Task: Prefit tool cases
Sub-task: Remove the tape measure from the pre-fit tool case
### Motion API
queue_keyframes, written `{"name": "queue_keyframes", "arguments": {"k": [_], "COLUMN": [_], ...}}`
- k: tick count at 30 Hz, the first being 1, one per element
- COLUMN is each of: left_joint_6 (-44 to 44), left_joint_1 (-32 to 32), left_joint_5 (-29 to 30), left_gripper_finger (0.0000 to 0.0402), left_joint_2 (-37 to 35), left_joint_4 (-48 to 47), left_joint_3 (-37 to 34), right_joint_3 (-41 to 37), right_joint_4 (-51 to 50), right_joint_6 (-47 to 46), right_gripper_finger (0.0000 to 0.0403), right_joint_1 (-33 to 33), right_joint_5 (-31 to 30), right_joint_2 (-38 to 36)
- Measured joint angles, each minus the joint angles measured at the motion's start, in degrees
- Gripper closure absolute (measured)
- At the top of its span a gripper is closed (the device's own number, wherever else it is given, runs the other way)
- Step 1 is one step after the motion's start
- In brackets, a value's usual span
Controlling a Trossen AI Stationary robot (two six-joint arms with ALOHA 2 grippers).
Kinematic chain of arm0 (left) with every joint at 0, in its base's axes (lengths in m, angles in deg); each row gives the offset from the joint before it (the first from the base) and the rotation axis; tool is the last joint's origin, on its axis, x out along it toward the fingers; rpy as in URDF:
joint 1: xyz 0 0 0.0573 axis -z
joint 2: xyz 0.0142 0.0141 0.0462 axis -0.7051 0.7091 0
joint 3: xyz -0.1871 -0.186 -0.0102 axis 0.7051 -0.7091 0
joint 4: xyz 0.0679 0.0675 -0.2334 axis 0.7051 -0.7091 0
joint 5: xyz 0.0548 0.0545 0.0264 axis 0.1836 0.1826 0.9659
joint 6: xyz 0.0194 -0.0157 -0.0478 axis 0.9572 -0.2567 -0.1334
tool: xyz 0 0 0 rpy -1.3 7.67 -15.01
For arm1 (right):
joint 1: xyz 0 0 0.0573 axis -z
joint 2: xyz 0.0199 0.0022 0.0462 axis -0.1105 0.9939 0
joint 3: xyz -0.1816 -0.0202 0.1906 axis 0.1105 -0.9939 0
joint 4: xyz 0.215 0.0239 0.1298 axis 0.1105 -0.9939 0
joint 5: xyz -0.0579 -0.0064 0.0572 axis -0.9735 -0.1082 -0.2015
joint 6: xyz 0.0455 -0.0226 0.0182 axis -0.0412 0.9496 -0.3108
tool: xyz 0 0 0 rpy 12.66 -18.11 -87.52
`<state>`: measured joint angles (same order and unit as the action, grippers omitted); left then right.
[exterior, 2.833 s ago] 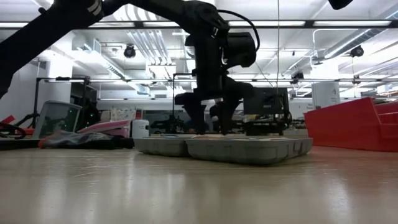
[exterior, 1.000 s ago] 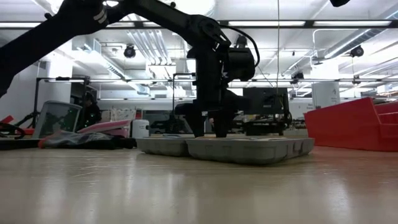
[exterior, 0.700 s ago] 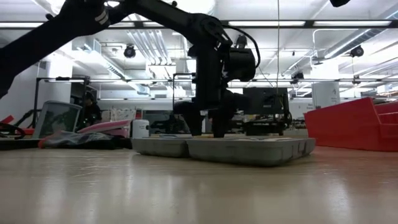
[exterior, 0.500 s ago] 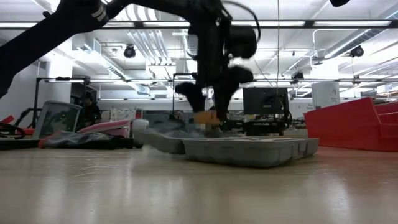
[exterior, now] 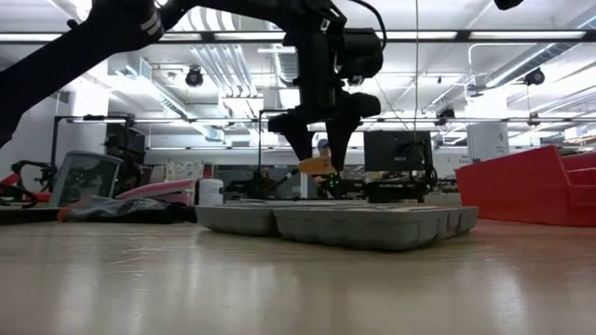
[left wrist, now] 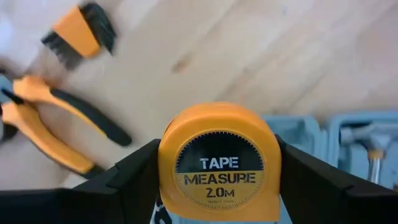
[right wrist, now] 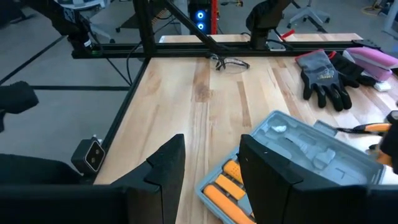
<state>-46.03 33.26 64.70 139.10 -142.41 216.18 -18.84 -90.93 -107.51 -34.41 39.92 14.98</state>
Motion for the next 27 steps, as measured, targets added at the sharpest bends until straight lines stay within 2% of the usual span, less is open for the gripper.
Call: {"name": "queue_keyframes", "arguments": {"k": [9, 17, 27], "left_joint_6": [0.0, 1.0, 6.1], "left_joint_1": [-4.8, -7.8, -8.5], "left_joint_5": [-0.2, -1.9, -3.5], "left_gripper_finger": [0.0138, 0.0138, 0.0138], "left_joint_2": [0.0, 0.0, 0.3], "left_joint_4": [8.6, 12.2, 17.1], "left_joint_3": [-1.6, -2.9, -2.9], "right_joint_3": [0.0, 0.0, 0.0], "right_joint_4": [0.1, 1.1, 1.5], "right_joint_6": [-0.4, 1.0, 1.1], "right_gripper_finger": [0.0272, 0.0272, 0.0272], "right_joint_1": [0.0, -0.1, -0.1], "right_joint_5": [0.0, 0.0, 0.0], "right_joint_2": [0.0, 0.0, 0.0]}}
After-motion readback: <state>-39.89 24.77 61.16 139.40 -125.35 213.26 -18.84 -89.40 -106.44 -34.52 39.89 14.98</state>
